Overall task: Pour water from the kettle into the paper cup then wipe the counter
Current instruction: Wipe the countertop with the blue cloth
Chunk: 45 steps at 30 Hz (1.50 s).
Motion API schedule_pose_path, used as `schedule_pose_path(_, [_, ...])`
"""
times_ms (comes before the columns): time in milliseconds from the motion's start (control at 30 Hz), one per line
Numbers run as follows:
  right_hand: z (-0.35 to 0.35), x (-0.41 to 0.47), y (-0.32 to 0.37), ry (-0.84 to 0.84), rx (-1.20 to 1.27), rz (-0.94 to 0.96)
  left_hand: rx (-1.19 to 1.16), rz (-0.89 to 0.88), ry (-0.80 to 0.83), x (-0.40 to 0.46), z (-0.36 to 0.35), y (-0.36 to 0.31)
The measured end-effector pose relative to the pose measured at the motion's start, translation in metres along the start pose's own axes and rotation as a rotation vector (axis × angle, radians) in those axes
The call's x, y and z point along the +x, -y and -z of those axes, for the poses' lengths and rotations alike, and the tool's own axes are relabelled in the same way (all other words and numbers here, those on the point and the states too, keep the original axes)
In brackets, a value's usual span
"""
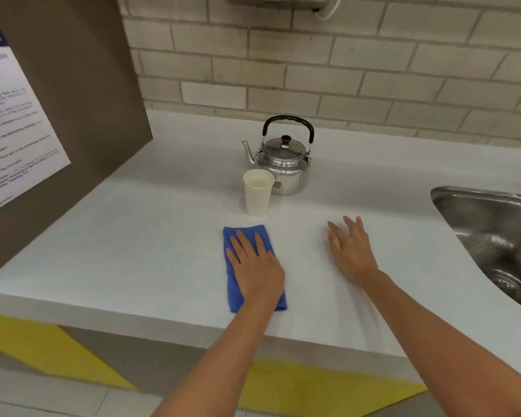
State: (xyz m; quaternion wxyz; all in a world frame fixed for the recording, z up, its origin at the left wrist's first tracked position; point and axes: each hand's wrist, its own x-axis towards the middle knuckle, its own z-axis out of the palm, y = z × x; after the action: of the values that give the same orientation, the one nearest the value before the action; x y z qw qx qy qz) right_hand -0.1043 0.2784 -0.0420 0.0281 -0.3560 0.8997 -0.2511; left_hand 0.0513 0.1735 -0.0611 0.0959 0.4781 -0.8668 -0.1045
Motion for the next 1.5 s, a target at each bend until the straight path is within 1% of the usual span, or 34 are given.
schedule_pose_path(67, [0.012, 0.0, -0.017, -0.011, -0.014, -0.027, -0.016, -0.121, 0.07, -0.021, -0.009, -0.046])
schedule_pose_path(100, [0.017, 0.001, -0.026, -0.006, -0.03, -0.041, -0.018, -0.17, 0.095, -0.024, -0.012, -0.057])
schedule_pose_path(167, [0.026, 0.004, -0.042, 0.029, -0.091, -0.057, -0.028, -0.211, 0.111, -0.02, -0.013, -0.05])
schedule_pose_path(200, [0.029, 0.006, -0.05, 0.056, -0.119, -0.061, -0.031, -0.193, 0.097, -0.016, -0.011, -0.037])
schedule_pose_path(333, [0.036, 0.016, -0.072, 0.15, -0.193, -0.05, -0.051, 0.008, -0.002, 0.001, 0.008, 0.021])
schedule_pose_path(400, [0.038, 0.02, -0.08, 0.18, -0.256, -0.02, -0.042, 0.039, -0.013, 0.002, 0.012, 0.03])
schedule_pose_path(500, [0.037, 0.025, -0.09, 0.174, -0.294, 0.033, -0.007, 0.129, -0.045, -0.008, 0.003, 0.01])
schedule_pose_path(567, [0.036, 0.028, -0.095, 0.154, -0.281, 0.07, 0.023, 0.187, -0.07, -0.017, -0.008, -0.025])
schedule_pose_path(600, [0.036, 0.031, -0.098, 0.148, -0.262, 0.079, 0.036, 0.182, -0.076, -0.019, -0.013, -0.049])
schedule_pose_path(667, [0.037, 0.04, -0.104, 0.132, -0.221, 0.07, 0.028, 0.112, -0.055, -0.016, -0.025, -0.101])
schedule_pose_path(733, [0.043, 0.053, -0.113, 0.108, -0.207, 0.036, 0.012, -0.023, 0.008, -0.01, -0.036, -0.146])
schedule_pose_path(800, [0.047, 0.064, -0.122, 0.094, -0.206, 0.001, 0.014, -0.19, 0.086, -0.008, -0.042, -0.159])
schedule_pose_path(867, [0.046, 0.074, -0.127, 0.094, -0.219, 0.006, -0.015, -0.273, 0.078, -0.007, -0.046, -0.142])
schedule_pose_path(967, [0.042, 0.082, -0.13, 0.133, -0.255, 0.021, 0.001, -0.21, 0.001, 0.009, -0.047, -0.111])
schedule_pose_path(1033, [0.038, 0.082, -0.133, 0.111, -0.273, 0.043, 0.035, -0.162, 0.007, 0.034, -0.047, -0.11])
schedule_pose_path(1100, [0.036, 0.083, -0.137, 0.075, -0.265, 0.058, 0.042, -0.143, 0.005, 0.068, -0.047, -0.129])
schedule_pose_path(1200, [0.032, 0.084, -0.141, 0.048, -0.242, 0.062, 0.02, -0.133, 0.037, 0.116, -0.056, -0.177])
schedule_pose_path(1267, [0.03, 0.085, -0.143, 0.027, -0.196, 0.064, 0.014, -0.16, 0.093, 0.135, -0.064, -0.211])
schedule_pose_path(1333, [0.029, 0.086, -0.144, 0.005, -0.116, 0.056, 0.021, -0.214, 0.126, 0.138, -0.069, -0.23])
schedule_pose_path(1400, [0.031, 0.086, -0.143, -0.02, -0.053, 0.043, 0.03, -0.31, 0.098, 0.123, -0.07, -0.23])
schedule_pose_path(1500, [0.033, 0.085, -0.14, -0.046, -0.034, 0.044, -0.07, -0.422, 0.037, 0.071, -0.073, -0.211])
